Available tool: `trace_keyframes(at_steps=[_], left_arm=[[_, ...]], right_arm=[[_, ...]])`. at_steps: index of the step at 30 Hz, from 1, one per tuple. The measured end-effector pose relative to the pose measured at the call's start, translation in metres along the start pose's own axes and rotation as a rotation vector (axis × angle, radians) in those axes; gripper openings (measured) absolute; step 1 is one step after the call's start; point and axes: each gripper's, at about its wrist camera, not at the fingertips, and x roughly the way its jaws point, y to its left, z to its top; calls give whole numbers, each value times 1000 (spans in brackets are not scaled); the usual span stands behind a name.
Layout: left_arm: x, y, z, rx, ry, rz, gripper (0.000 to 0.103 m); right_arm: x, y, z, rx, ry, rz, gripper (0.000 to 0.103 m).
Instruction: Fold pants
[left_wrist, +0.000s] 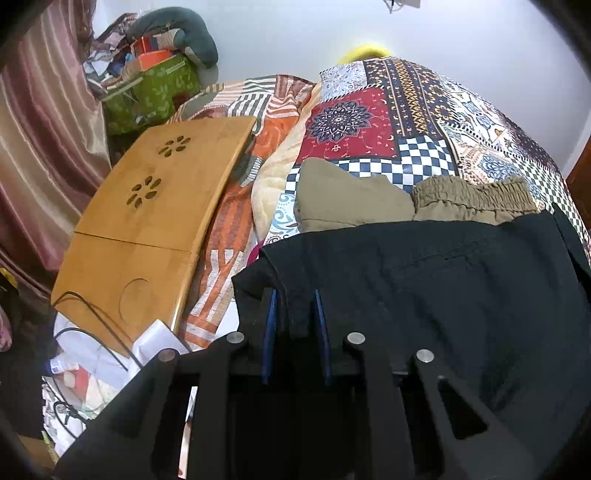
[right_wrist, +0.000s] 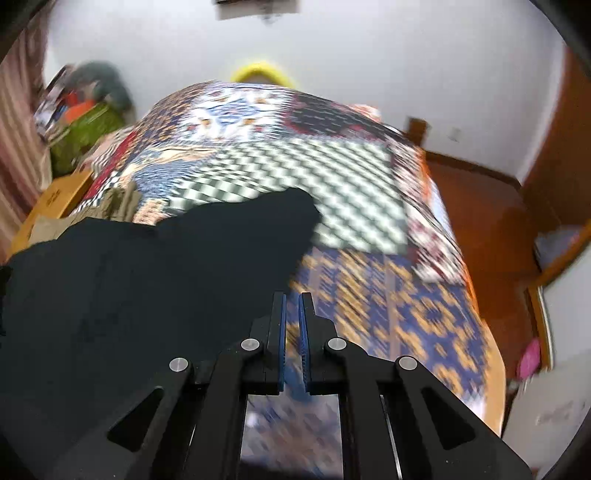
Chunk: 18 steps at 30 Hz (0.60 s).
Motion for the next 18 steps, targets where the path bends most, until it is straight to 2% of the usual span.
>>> trace_keyframes(at_steps=[3,6,8,10,12,18], left_arm=[[-6,-5,-4,8,1,6,20],[-11,-10,-6,-3,19,-25,22],[-16,-15,-7,2,16,-34,27],[-19,-19,-9,18,8,-26,35],[-22,-23,-11,38,-4,-8,45],[-19,-24,-16,59,-3,5,53]], right_arm=[[-8,-4,-12,-12,21,-33,6],[-2,10,-3,-48,45,-16,8],[5,28,8,-82,42,26,19],[13,45,16,-112,36,59,49],[24,68,24,-160,22,77,52],[76,122,47,-278,68,82,52]])
